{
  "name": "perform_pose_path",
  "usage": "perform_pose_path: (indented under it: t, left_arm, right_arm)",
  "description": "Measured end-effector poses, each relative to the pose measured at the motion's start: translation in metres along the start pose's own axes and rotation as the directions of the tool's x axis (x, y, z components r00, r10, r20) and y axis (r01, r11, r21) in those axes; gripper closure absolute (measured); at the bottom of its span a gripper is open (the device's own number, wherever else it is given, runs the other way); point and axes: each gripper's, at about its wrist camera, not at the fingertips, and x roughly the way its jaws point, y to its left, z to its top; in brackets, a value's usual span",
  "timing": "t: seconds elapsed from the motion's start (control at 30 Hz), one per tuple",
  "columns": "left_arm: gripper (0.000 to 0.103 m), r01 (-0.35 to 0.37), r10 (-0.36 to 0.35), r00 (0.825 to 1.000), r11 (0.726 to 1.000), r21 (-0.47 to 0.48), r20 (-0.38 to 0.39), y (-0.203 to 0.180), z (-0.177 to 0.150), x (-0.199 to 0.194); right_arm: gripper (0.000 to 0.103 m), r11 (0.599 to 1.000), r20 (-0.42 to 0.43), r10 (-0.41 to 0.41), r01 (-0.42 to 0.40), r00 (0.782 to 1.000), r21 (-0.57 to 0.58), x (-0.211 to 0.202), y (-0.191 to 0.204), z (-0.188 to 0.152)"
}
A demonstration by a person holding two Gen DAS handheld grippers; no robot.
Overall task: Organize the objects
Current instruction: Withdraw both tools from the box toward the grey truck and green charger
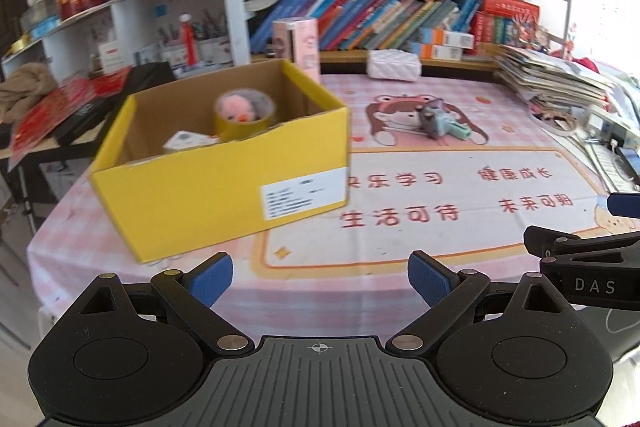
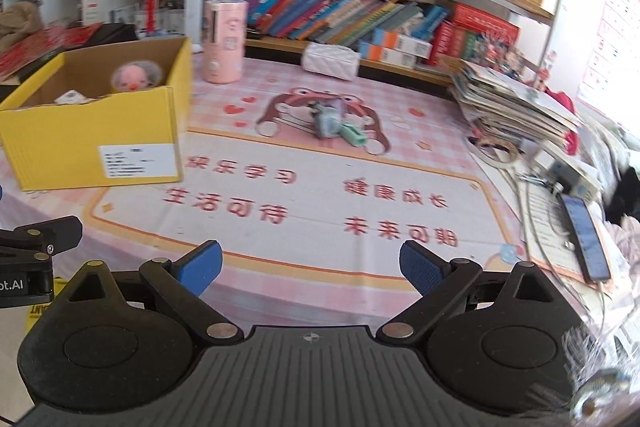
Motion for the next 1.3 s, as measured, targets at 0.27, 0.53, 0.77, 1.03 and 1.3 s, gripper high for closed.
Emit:
perform_pose_path:
  t: [0.27,0.53,0.77,1.03,1.3]
  left_arm:
    - [0.007,0.042,-0.042,0.999,0.999,0.019,-0.015,-0.033,0.020,0.029]
    - [0.007,0.039,-0.039,0.999,0.999,-0.005,-0.029,-0.058,0.043,0.062]
    - [0.007,0.013,-0.013,1.000,1.000,-0.025,-0.022,-0.077,0.065,0.089]
    - [0.007,-0.031,0.031,0.999,0.999,-0.033,-0.009,-0.096,0.088,0.113]
    - [0.007,-0.057,0.057,0.998,0.997,-0.042,-0.007,-0.110,0.104,0.135]
  right_arm:
    - [0.007,0.999,-0.027,-0.038,0.039,0.999,0.020,0.021,-0.034,0.008]
    - [0.007,1.000,-0.054,-0.021,0.020,0.998,-0.004,0.058,-0.063,0.029]
    - [0.010,0.998,-0.061,0.046,-0.048,0.997,-0.030,0.093,-0.084,0.051]
    - [0.014,0.991,-0.061,0.128,-0.130,0.990,-0.036,0.131,-0.107,0.074]
    - [0.015,0.980,-0.059,0.187,-0.190,0.981,-0.050,0.162,-0.123,0.092]
